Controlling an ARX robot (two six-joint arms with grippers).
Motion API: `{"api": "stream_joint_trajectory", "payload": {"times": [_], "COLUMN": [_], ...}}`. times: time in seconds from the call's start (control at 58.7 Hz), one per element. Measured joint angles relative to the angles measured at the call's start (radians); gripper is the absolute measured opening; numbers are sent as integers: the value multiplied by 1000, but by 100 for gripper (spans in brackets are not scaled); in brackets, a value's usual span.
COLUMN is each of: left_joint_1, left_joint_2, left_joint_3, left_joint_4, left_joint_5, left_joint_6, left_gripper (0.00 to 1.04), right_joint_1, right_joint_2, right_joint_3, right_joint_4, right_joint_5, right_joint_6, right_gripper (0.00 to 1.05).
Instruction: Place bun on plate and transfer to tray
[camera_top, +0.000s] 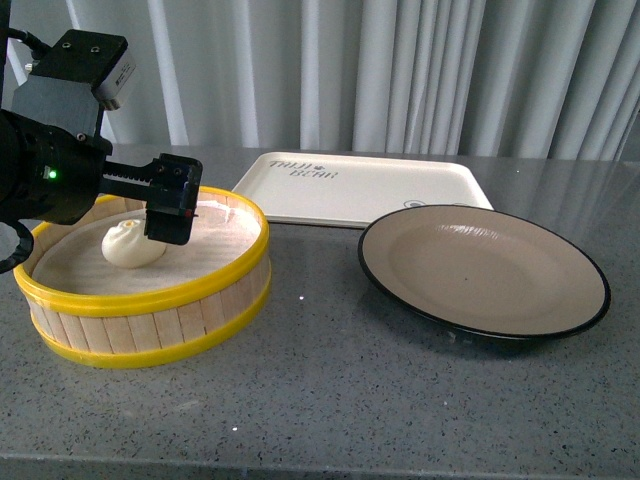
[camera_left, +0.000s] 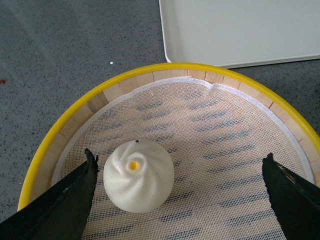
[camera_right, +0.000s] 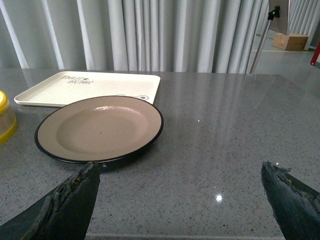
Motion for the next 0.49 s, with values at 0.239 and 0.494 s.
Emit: {"api": "stream_joint_trajectory", "payload": {"times": [0.239, 0.494], "left_joint_1": [1, 3], "left_joint_2": [44, 69], "left_joint_3": [50, 58], "left_joint_4": [-12, -27], "left_joint_5": [-24, -29], "left_joint_6": [-42, -39], "left_gripper": [98, 98], "right_joint_1": [0, 0], "right_joint_2": [0, 0], "right_joint_3": [0, 0], "right_joint_4": [0, 0], "right_joint_5": [0, 0], "right_joint_6": [0, 0], "right_gripper": [96, 96]}}
